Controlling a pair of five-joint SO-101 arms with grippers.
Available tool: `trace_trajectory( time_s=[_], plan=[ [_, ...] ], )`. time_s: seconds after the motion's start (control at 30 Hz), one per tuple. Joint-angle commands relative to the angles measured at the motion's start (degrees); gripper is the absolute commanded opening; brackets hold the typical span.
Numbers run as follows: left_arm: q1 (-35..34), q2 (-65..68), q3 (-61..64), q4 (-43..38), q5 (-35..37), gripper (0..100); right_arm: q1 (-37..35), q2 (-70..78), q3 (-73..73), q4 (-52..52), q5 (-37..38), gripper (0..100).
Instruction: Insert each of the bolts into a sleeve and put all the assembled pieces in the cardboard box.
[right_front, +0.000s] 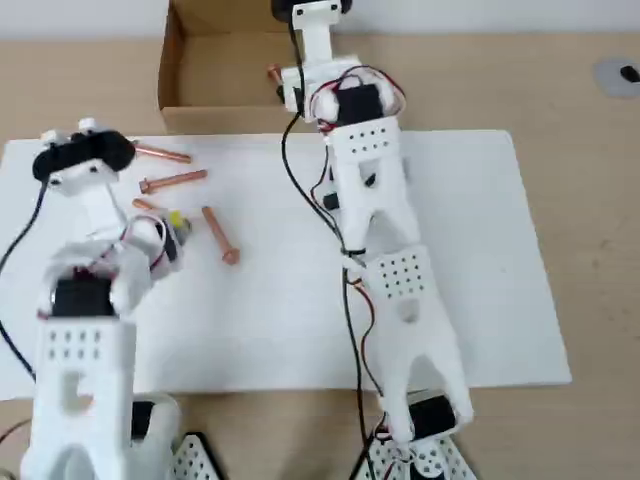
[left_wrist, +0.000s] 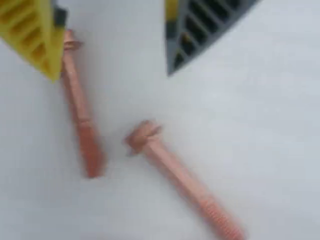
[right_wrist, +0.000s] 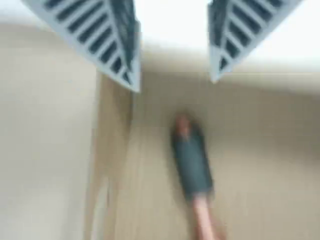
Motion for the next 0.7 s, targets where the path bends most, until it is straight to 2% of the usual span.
trace_trajectory(
  time_s=[0.0, 0.13, 0.3, 0.4, 0.57, 0.67],
  plan=[
    [-3.3, 10.0, -7.6, -1.1, 5.5, 16, 0.8, -10.4, -3.7, 9.1, -0.6, 12.8],
    [-3.8, 18.5, -14.7, -0.9, 10.3, 15, 0.8, -19.7, -3.6, 18.7, -0.5, 12.8],
    [-3.4, 24.9, -22.0, 2.7, 14.2, 15, 3.6, -32.4, -2.0, 18.8, 1.2, 12.8],
    [-3.8, 28.0, -25.9, 5.5, 13.9, 16, 5.1, -40.0, 8.7, 18.8, 2.5, 12.8],
    [-3.4, 32.4, -32.9, 9.9, 3.1, 16, 7.0, -57.7, 38.6, 18.7, 2.9, 12.8],
    [-3.0, 34.6, -37.2, 13.0, -11.0, 16, 7.0, -68.4, 57.9, 18.6, 3.2, 12.8]
  ],
)
